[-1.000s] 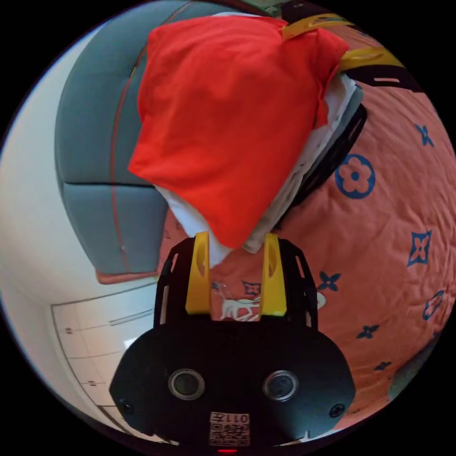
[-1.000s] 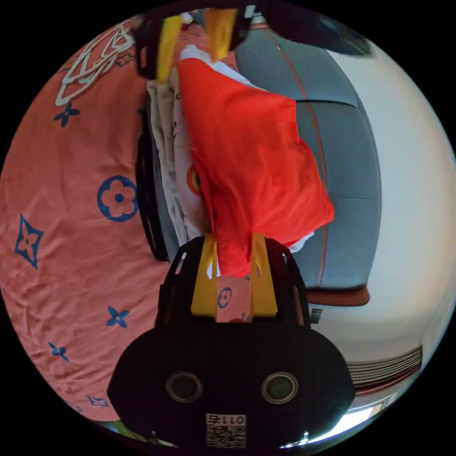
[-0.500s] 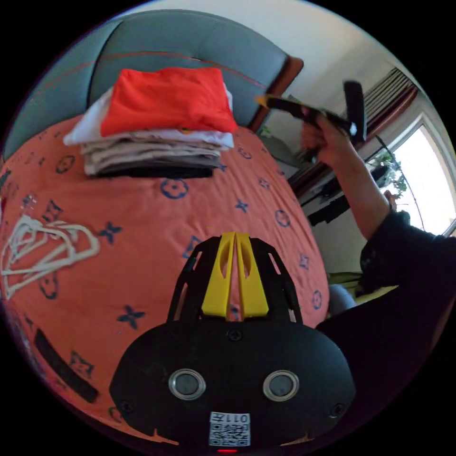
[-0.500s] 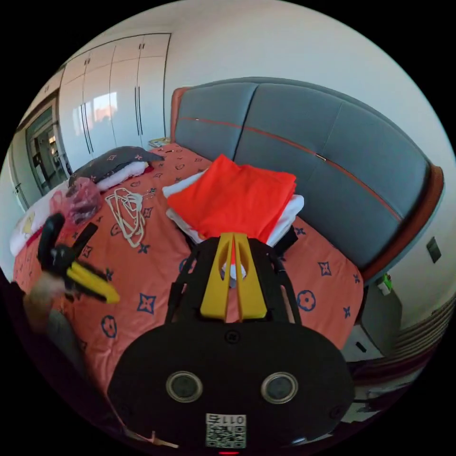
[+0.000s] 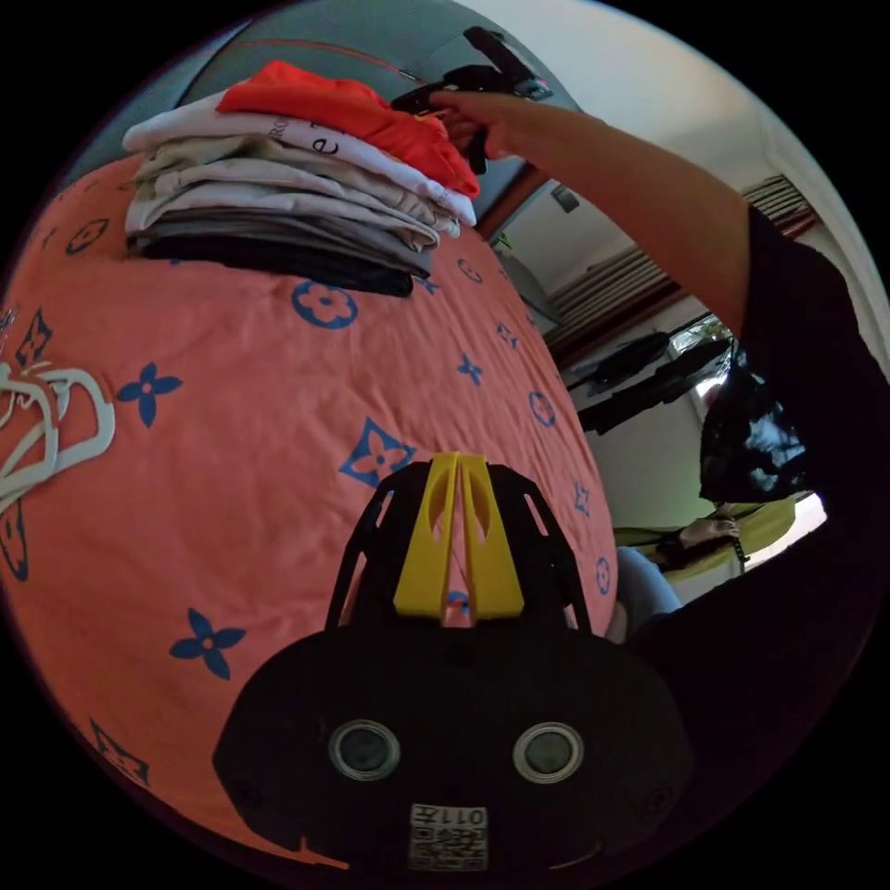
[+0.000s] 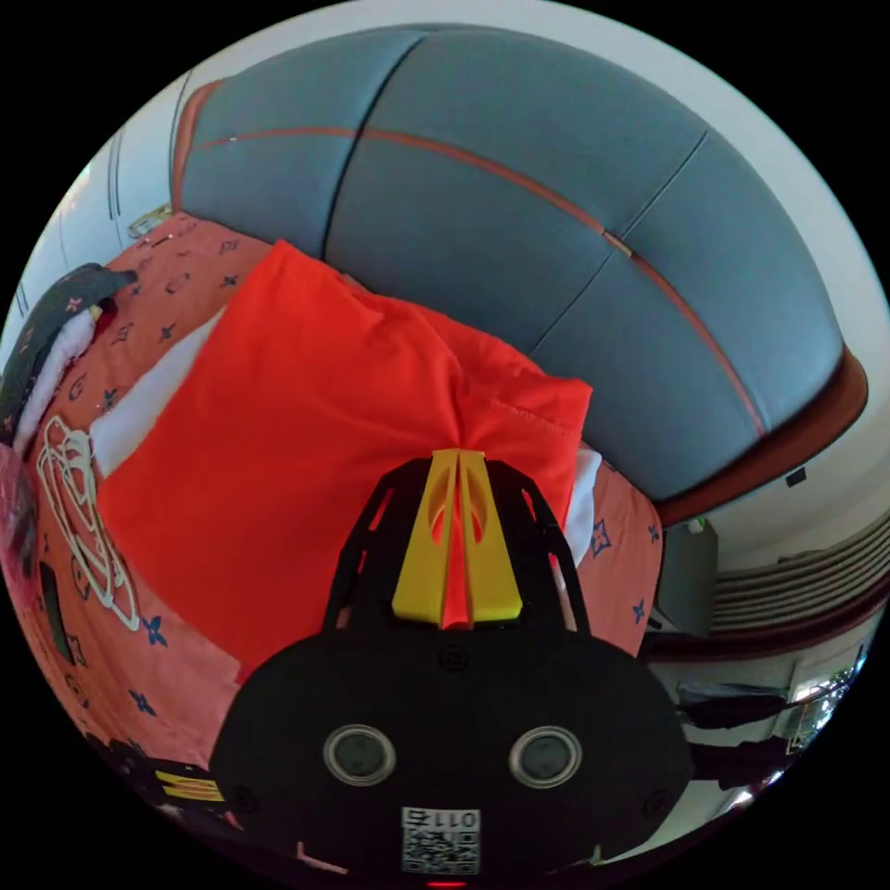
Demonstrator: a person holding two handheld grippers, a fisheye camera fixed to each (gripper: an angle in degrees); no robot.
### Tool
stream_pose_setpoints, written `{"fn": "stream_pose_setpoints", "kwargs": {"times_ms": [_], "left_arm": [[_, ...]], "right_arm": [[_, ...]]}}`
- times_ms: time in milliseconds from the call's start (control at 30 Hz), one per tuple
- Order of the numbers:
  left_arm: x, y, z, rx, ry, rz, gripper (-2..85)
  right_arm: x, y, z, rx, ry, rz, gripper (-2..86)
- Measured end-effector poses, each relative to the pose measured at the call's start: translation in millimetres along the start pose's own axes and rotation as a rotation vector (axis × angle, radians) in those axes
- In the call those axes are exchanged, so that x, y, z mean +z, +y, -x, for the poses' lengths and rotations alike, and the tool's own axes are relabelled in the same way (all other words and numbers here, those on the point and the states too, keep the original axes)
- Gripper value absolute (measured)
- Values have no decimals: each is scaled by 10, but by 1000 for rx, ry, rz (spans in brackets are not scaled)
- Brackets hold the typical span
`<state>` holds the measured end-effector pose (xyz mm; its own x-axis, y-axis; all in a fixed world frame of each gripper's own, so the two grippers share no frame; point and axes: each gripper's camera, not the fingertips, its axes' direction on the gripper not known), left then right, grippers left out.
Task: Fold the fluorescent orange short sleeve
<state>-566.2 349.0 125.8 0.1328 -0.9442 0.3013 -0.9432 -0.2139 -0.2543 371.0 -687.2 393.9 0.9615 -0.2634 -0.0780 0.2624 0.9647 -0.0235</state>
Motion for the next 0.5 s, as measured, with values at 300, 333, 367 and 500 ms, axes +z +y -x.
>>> {"fn": "stream_pose_setpoints", "kwargs": {"times_ms": [300, 333, 367, 500], "left_arm": [[256, 323, -117, 69, -86, 114, 0], [297, 388, -130, 53, -97, 125, 0], [341, 450, -176, 53, -102, 132, 0], [567, 634, -440, 97, -137, 165, 0]], "right_arm": [[-310, 679, -414, 155, -244, -119, 8], [-457, 1042, -420, 133, -349, -172, 10], [-554, 1445, -378, 75, -449, -174, 12], [-740, 2899, -72, 24, -466, -88, 22]]}}
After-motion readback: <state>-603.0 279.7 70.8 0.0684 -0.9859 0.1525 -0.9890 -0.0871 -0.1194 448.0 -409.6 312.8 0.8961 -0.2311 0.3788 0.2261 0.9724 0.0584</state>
